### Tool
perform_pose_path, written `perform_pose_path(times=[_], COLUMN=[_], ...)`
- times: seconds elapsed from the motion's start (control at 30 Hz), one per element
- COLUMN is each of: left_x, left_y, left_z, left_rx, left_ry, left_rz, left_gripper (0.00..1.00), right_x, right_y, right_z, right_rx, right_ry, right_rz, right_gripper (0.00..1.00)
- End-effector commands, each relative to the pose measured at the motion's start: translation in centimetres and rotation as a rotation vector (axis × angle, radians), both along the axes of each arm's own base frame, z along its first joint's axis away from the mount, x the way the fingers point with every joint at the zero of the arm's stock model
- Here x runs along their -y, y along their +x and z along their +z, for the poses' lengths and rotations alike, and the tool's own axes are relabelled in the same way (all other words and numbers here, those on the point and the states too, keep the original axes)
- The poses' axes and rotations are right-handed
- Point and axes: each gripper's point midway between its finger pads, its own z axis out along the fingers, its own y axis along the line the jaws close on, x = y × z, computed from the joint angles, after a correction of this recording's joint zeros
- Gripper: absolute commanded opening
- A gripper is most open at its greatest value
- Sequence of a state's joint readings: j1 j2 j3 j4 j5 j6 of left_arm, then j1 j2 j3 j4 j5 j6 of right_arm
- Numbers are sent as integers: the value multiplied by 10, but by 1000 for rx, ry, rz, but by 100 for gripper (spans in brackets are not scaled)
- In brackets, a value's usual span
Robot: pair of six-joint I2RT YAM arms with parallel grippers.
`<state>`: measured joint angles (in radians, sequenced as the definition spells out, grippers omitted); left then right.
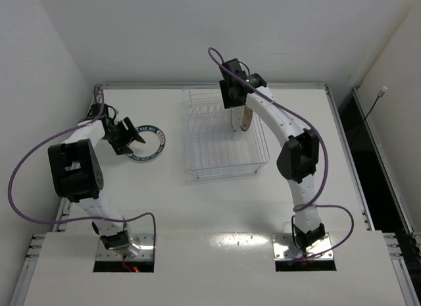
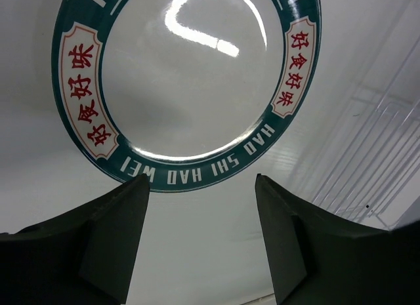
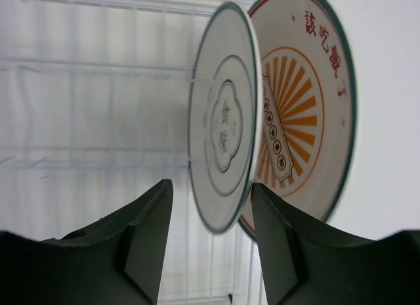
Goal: Load the plates into the dish rack
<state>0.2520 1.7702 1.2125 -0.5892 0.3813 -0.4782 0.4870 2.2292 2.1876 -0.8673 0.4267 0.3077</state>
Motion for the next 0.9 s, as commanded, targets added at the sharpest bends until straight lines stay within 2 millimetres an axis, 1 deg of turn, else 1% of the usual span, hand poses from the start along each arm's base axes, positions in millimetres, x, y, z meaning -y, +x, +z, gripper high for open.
perform_pose_path(times=[0.0,0.03,0.07,0.1,0.17,0.2,0.23,0.27,0.3,0.33,0.37,0.4,0.43,0.47,0.5,0.53,0.57,0.6,0.63,0.67,0.7,0.73,0.77,0.8,0.83,0.87], left_x=[-9,-11,-11,-15,-18,-17,-20,-18,-19,-23,-21,-22,-23,-22,-22,-23,-22,-23,-21,-20,-18,-22,-19,-20,-17,-15], left_y=[3,3,-3,-3,-13,-15,-17,-22,-26,-24,-28,-25,-26,-28,-28,-25,-21,-23,-15,-13,-14,-10,-10,-8,-9,-8], left_z=[-7,-8,-12,-12,-22,-25,-26,-28,-32,-31,-34,-34,-38,-44,-44,-50,-48,-53,-54,-57,-61,-63,-71,-72,-75,-80], left_rx=[-1,-6,-29,-36,-77,-83,-79,-87,-104,-86,-97,-88,-104,-117,-117,-113,-95,-104,-84,-83,-92,-80,-98,-100,-112,-119], left_ry=[2,4,8,11,-2,-7,-6,-13,-7,-7,-10,-12,-9,-15,-15,-19,-27,-45,-68,-81,-96,-98,-121,-122,-139,-154], left_rz=[30,44,49,75,118,126,135,147,161,181,181,191,203,211,211,221,217,236,244,249,255,271,274,274,277,272], left_gripper=[62,62,62,62,64,66,71,76,80,82,82,82,82,82,82,82,82,79,70,59,51,45,33,29,26,17], right_x=[-16,-17,-18,-17,-13,-14,-14,-14,-15,-22,-18,-17,-17,-17,-17,-17,-16,-15,-13,-12,-12,-11,-10,-4,-4,-1], right_y=[-19,-23,-25,-31,-38,-41,-46,-49,-53,-56,-56,-57,-57,-59,-59,-59,-60,-61,-60,-61,-61,-63,-65,-64,-65,-67], right_z=[102,108,115,126,134,136,148,153,155,173,177,183,183,192,198,198,202,204,204,206,206,204,212,210,208,212], right_rx=[159,163,171,186,186,185,202,209,205,243,250,266,266,283,297,297,301,301,300,300,300,289,308,300,290,302], right_ry=[207,227,242,257,264,278,295,307,318,367,376,384,384,391,398,398,400,400,403,403,403,398,399,393,389,387], right_rz=[48,48,59,67,61,61,71,80,92,128,127,129,129,131,133,133,133,133,131,131,131,130,138,126,125,118], right_gripper=[48,50,50,50,50,50,51,53,53,54,56,57,57,58,59,60,60,60,60,60,60,61,61,61,61,62])
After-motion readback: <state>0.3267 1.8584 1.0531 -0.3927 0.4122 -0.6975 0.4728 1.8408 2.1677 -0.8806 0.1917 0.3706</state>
